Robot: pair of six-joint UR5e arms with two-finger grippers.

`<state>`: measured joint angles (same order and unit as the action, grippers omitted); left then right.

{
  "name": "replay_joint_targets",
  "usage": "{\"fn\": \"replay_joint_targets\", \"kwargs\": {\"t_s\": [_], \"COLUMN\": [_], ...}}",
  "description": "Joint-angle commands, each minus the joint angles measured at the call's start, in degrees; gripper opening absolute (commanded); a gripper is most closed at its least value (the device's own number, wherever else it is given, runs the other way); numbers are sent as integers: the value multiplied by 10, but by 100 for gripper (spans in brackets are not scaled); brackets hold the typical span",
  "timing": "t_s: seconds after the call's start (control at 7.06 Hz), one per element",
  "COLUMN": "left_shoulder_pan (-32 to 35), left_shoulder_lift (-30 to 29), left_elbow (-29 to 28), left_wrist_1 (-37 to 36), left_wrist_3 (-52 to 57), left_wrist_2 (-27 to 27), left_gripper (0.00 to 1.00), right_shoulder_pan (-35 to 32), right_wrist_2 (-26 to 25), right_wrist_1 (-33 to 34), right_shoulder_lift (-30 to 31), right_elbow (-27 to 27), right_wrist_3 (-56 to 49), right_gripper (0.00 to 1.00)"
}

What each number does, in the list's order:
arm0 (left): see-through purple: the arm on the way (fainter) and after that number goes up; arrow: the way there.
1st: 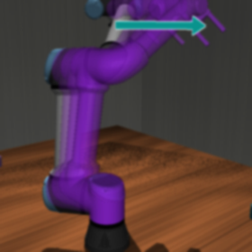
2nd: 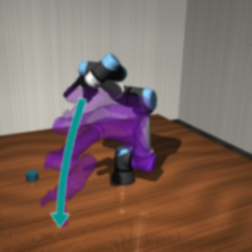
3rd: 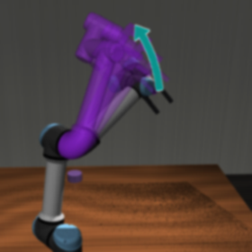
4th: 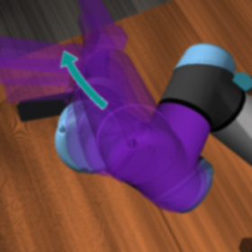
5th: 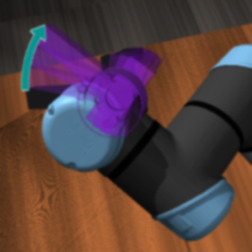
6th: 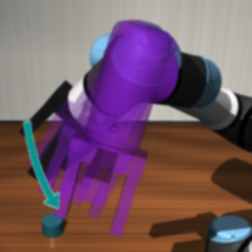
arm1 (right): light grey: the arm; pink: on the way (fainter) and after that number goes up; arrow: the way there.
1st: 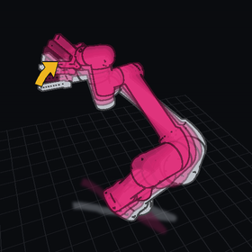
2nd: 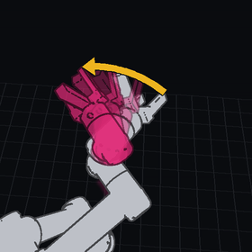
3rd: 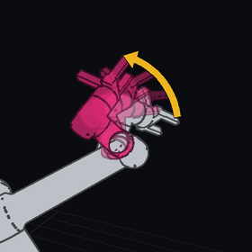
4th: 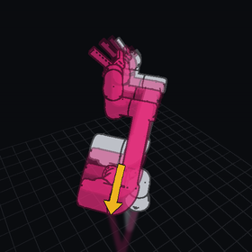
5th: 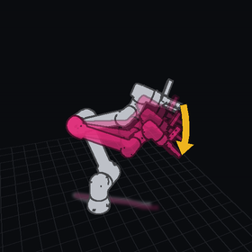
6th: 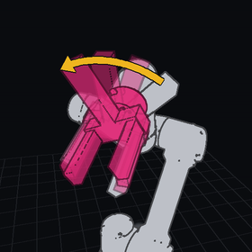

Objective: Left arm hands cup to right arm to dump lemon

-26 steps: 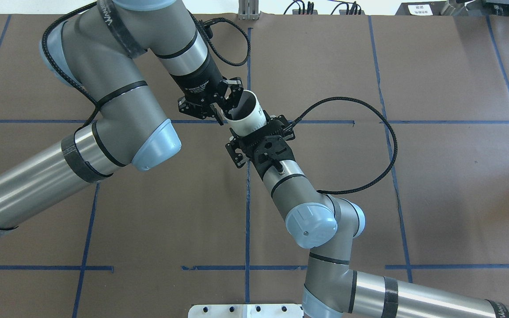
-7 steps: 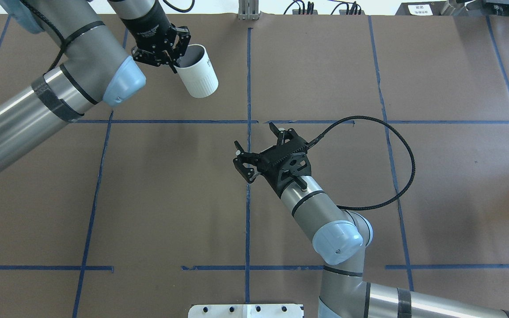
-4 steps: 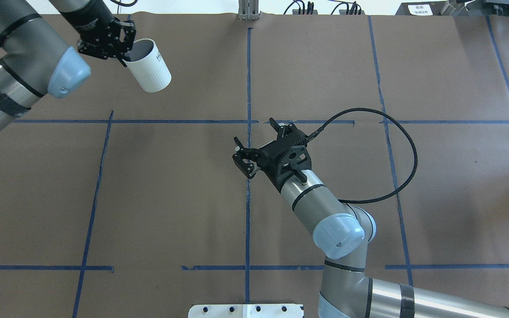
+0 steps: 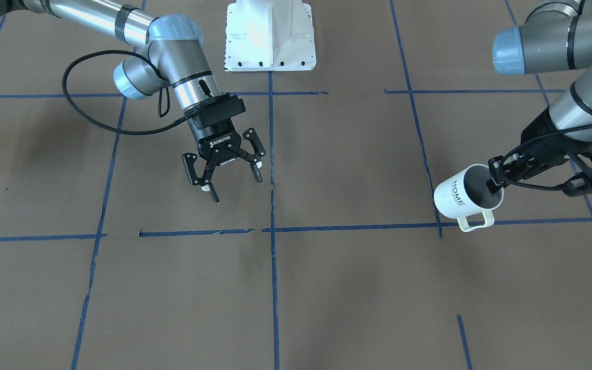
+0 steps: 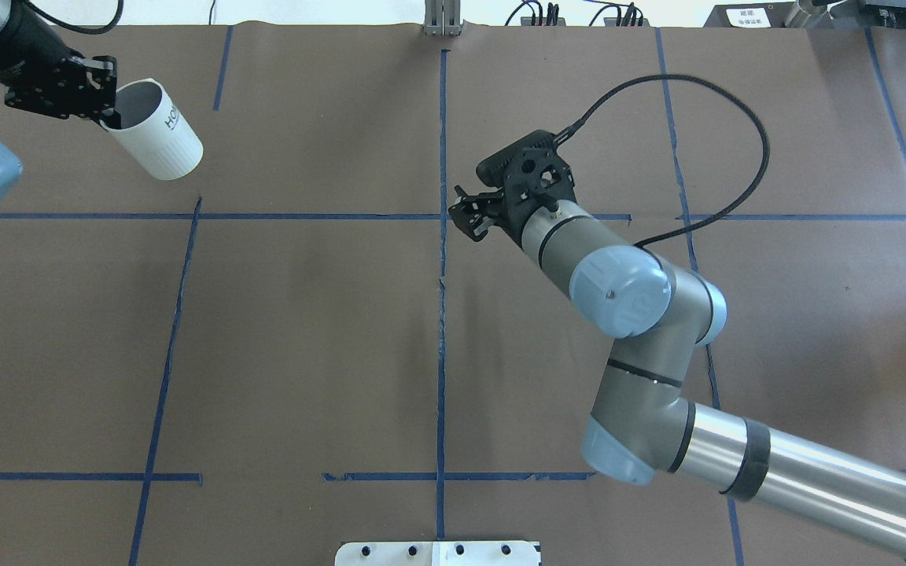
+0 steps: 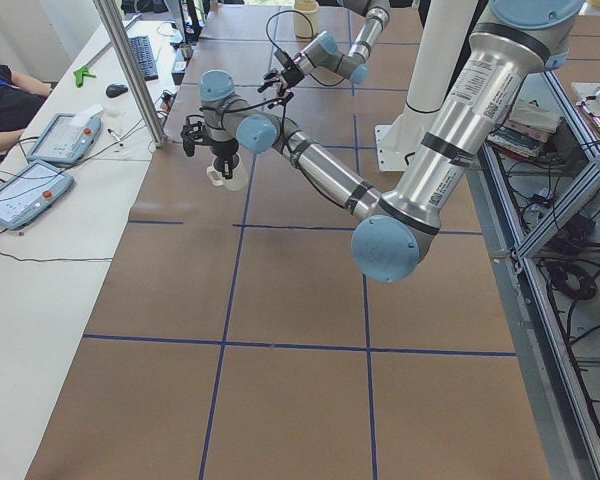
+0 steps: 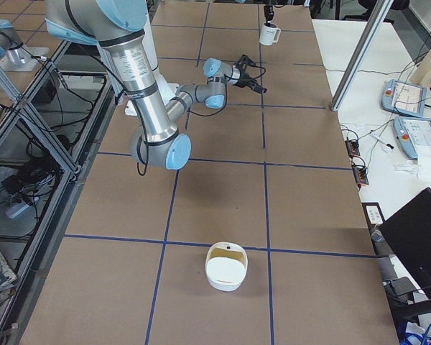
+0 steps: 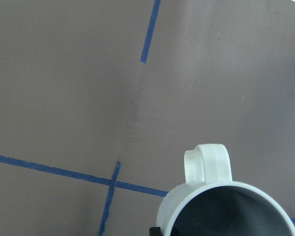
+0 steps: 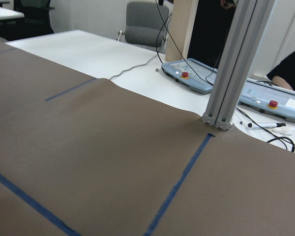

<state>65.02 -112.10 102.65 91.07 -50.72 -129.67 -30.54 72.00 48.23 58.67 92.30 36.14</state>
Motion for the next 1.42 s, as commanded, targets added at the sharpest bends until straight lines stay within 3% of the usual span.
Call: {"fn": "replay_joint_targets", "kwargs": {"t_s": [0.0, 0.28, 0.42, 0.57, 0.85, 0.99, 1.27], "left_shoulder_pan": [0, -2, -3, -5, -23, -43, -51], "left_shoulder_lift": [91, 173, 216, 258, 264, 263, 261], "left_elbow": [79, 129, 134, 116, 77, 60, 4], "left_wrist_1": [4, 9, 52, 131, 160, 169, 222], "left_wrist_3": [37, 68, 69, 68, 66, 62, 62], "left_wrist_2": [34, 79, 85, 86, 86, 86, 86], "left_gripper": [0, 0, 0, 0, 0, 0, 0], "right_shoulder_pan": [-122, -264, -329, -362, -402, -427, -464], "right_wrist_2": [209, 424, 513, 551, 574, 614, 649], "right_wrist_1": [116, 176, 199, 201, 220, 243, 245], "right_shoulder_lift": [7, 43, 49, 77, 137, 163, 221], "right_elbow": [10, 5, -4, -7, -17, -12, 30], "right_wrist_3": [21, 11, 0, -57, -196, -253, -275], "right_gripper": [100, 100, 100, 100, 100, 100, 100]}}
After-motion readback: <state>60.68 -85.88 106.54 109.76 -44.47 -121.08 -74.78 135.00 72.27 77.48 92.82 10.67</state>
